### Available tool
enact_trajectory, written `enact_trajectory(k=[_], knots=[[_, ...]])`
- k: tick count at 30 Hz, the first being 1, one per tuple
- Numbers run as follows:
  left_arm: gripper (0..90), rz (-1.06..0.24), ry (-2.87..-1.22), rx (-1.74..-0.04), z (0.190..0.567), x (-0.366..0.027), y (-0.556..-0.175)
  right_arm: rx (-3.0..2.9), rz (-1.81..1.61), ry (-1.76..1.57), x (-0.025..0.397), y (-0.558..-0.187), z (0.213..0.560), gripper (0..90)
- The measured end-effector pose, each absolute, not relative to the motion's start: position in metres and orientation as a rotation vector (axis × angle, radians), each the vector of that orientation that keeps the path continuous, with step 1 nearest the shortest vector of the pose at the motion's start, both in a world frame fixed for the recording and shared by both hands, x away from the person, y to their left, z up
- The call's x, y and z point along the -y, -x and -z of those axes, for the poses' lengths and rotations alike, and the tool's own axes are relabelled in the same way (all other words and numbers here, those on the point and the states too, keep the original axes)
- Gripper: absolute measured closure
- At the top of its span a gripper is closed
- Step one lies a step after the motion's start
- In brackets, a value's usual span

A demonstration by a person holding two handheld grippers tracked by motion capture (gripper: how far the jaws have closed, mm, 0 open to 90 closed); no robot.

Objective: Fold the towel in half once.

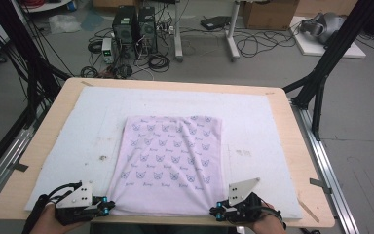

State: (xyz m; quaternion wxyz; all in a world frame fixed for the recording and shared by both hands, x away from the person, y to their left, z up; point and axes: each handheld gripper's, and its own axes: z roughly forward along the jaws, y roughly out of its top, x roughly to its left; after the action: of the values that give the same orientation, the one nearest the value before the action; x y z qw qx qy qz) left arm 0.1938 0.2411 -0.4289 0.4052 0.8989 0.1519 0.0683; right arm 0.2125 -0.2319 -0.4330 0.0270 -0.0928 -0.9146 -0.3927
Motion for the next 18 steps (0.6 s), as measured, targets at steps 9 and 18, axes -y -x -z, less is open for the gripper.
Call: enact_trajectory(k=[9,18], knots=[[66.5,-0.181,-2.228,-0.429,0.428,-0.244,-0.201,2.691,1.352,0.351,0.233,-0.221,0.430,60.7],[56.5,-0.225,-2.149,-0.518,0.419,-0.246,-0.240,2.732,1.421,0.615,0.243,-0.257,0.424,45.0]])
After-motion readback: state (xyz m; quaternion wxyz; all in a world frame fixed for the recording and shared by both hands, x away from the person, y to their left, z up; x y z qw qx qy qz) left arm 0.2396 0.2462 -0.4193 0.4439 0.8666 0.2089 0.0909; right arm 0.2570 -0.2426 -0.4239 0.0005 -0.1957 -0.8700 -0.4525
